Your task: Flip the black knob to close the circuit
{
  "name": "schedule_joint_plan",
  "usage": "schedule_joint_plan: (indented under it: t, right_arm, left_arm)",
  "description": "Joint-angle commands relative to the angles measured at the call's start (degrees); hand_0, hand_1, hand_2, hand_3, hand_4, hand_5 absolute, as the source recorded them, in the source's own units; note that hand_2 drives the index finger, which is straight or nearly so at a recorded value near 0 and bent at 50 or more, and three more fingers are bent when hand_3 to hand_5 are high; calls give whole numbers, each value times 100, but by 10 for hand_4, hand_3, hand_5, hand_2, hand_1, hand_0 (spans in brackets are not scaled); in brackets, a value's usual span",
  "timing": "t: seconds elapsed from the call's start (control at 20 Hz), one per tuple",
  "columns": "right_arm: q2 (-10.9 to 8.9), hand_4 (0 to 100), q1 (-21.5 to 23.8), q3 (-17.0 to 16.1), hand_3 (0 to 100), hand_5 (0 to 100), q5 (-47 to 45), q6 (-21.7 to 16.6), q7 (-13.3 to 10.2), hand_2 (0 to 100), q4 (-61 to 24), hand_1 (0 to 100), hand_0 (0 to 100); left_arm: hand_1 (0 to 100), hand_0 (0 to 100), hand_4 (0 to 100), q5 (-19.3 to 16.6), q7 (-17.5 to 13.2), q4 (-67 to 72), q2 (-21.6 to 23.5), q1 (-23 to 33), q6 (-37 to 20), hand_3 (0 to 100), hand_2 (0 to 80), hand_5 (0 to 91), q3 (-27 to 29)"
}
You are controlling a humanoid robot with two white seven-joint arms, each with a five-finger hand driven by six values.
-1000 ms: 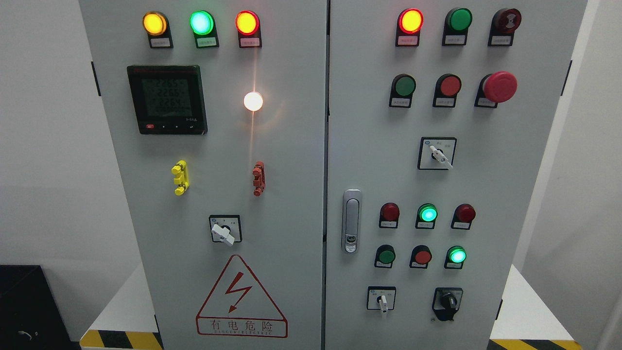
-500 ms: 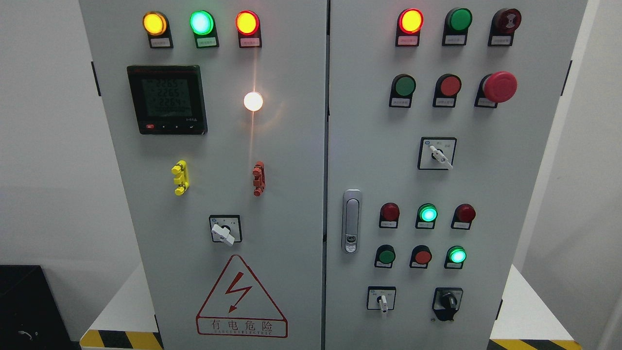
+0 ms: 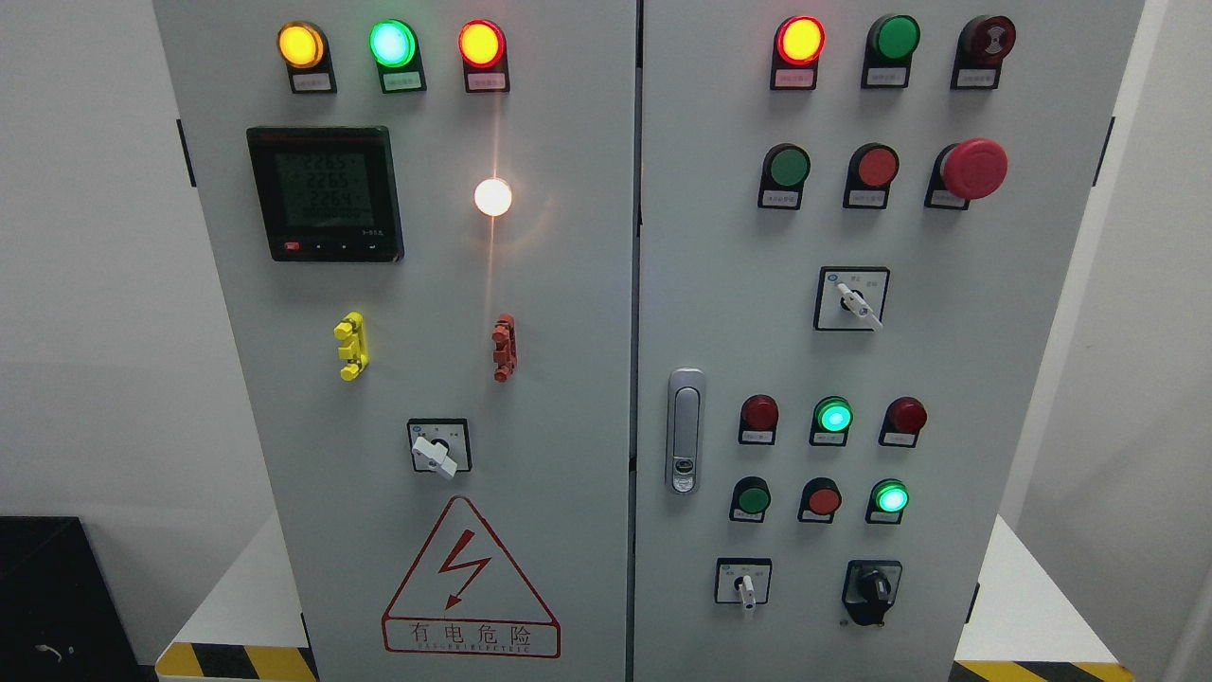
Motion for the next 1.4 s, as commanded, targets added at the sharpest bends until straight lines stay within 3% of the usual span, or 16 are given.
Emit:
schedule_joint_plan:
  t: [0.0, 0.4, 1.35]
  right_arm:
    - [19, 959, -335, -7, 1000, 989, 157, 18, 82, 929, -255, 0, 2]
    - [19, 959, -573, -78, 1000, 989, 571, 88, 381, 929, -255, 0, 0]
    - [2, 958, -1021, -350, 1000, 986, 984, 88, 425, 924, 175, 0, 0]
  left_arm:
    - [556, 120, 0, 0, 5, 0, 1, 35, 0, 0, 0, 0, 0]
    - [556, 120, 0, 0, 5, 0, -8, 35, 0, 0, 0, 0, 0]
    - [556, 120, 0, 0, 5, 0, 1, 35, 0, 0, 0, 0, 0]
